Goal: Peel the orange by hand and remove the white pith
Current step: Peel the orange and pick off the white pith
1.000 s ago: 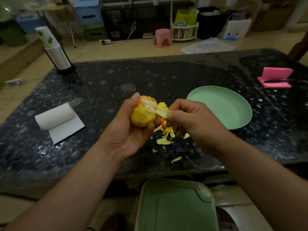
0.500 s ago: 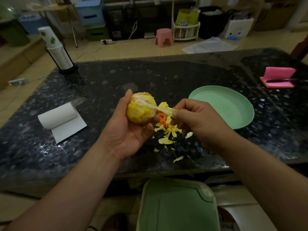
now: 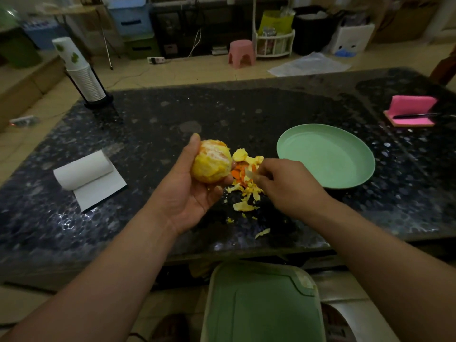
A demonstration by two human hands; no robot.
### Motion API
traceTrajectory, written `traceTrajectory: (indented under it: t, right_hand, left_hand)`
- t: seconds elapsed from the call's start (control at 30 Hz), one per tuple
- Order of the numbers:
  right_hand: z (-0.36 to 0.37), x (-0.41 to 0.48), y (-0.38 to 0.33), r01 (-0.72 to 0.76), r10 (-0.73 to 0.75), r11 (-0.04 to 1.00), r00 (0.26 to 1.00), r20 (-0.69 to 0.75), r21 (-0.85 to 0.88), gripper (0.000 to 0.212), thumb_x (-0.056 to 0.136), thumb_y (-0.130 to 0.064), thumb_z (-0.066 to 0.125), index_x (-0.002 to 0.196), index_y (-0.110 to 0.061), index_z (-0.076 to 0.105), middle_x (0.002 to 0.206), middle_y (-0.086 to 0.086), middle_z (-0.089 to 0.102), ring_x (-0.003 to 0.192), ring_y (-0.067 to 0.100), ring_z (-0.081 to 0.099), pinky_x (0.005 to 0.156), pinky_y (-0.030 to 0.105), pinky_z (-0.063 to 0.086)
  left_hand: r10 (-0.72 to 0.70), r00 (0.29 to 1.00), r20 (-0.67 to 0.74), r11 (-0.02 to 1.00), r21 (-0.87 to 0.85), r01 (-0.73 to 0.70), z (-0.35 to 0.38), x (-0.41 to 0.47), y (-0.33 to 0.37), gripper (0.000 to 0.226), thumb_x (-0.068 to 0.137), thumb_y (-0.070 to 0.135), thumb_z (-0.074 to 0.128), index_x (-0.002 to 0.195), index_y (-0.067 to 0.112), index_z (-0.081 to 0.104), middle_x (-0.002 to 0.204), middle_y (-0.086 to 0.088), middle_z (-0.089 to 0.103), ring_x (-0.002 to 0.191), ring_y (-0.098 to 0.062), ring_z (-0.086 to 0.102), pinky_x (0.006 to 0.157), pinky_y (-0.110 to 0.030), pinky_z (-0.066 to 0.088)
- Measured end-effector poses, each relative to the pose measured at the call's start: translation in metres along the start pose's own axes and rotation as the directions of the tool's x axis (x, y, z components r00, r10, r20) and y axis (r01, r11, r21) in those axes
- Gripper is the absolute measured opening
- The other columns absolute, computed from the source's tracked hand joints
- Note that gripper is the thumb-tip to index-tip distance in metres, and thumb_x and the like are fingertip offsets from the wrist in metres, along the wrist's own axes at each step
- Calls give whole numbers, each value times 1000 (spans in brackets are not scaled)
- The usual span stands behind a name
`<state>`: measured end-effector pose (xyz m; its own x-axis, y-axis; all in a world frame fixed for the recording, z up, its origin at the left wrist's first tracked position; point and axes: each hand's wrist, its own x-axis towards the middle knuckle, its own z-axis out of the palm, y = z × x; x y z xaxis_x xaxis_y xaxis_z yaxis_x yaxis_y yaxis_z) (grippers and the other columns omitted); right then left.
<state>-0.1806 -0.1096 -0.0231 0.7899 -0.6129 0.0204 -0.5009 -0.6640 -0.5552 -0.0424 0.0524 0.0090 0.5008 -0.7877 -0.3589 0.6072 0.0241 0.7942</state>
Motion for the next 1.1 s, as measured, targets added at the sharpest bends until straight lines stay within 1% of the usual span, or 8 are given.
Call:
traceTrajectory:
  t: [0.07, 0.17, 0.3, 0.4, 0.5, 0.67, 0.8, 1.1]
  right_hand:
    - [0, 0, 0, -7, 7, 998, 1000, 8, -66, 33, 100, -44, 68, 77, -23, 60, 75, -4, 63, 72, 19, 61, 58, 33, 43]
    - [0, 0, -2, 24, -20, 991, 999, 29, -134, 16, 97, -33, 71, 86, -26, 60, 91, -6, 59, 86, 20, 61, 67, 36, 47]
    - [-1, 1, -5, 81, -85, 985, 996, -26, -151, 18, 97, -38, 68, 84, -26, 63, 94, -10, 54, 89, 16, 56, 67, 33, 39]
    - [-3, -1, -9, 93, -99, 985, 994, -37, -145, 6, 97, -31, 67, 102, -30, 68, 103, -11, 53, 100, 16, 54, 75, 32, 37]
    - [-5, -2, -12, 98, -109, 990, 989, -100, -102, 18, 101, -43, 64, 97, -28, 72, 98, -9, 60, 93, 15, 58, 72, 33, 38]
    - [-15, -9, -25, 134, -91, 929, 986, -139, 346, 14, 99, -43, 71, 95, -30, 72, 80, -11, 70, 69, 1, 62, 59, 15, 42]
    - [-13, -11, -29, 124, -89, 924, 990, -111, 362, 23, 98, -48, 72, 88, -27, 73, 66, -12, 66, 55, 3, 58, 51, 17, 43]
    - [-14, -15, -29, 101, -74, 946, 992, -99, 307, 18, 99, -35, 72, 84, -26, 74, 68, -9, 69, 61, 3, 62, 51, 15, 44]
  left_hand:
    - [3, 1000, -6, 1000, 17, -2, 0, 0, -1, 68, 94, 66, 59, 134, 12, 67, 123, -21, 75, 81, -23, 70, 49, -21, 54]
    - [4, 1000, -5, 999, 45, -4, 1, 0, -1, 67, 94, 66, 60, 134, 13, 67, 124, -21, 75, 83, -23, 70, 50, -20, 54]
    - [24, 1000, -5, 997, 77, -24, 1, 1, -1, 64, 90, 65, 64, 129, 14, 71, 126, -23, 73, 83, -24, 71, 52, -21, 54]
    - [29, 999, -20, 995, 95, -27, 2, 2, -2, 59, 89, 62, 66, 124, 14, 73, 115, -19, 75, 82, -23, 71, 52, -21, 55]
    - [42, 999, -19, 992, 122, -40, 3, 2, -3, 58, 91, 59, 66, 127, 13, 70, 108, -14, 76, 79, -20, 71, 53, -21, 55]
    - [97, 994, -42, 981, 170, -89, 3, 3, -5, 58, 92, 54, 68, 133, 12, 65, 107, -7, 76, 81, -18, 73, 59, -25, 57]
    - [158, 986, -58, 968, 208, -142, 4, 5, -8, 56, 83, 51, 74, 126, 15, 64, 113, -7, 75, 90, -18, 74, 65, -28, 59]
    - [240, 966, -95, 937, 282, -206, 9, 7, -12, 59, 74, 48, 80, 120, 14, 64, 108, -5, 78, 89, -18, 76, 66, -28, 59]
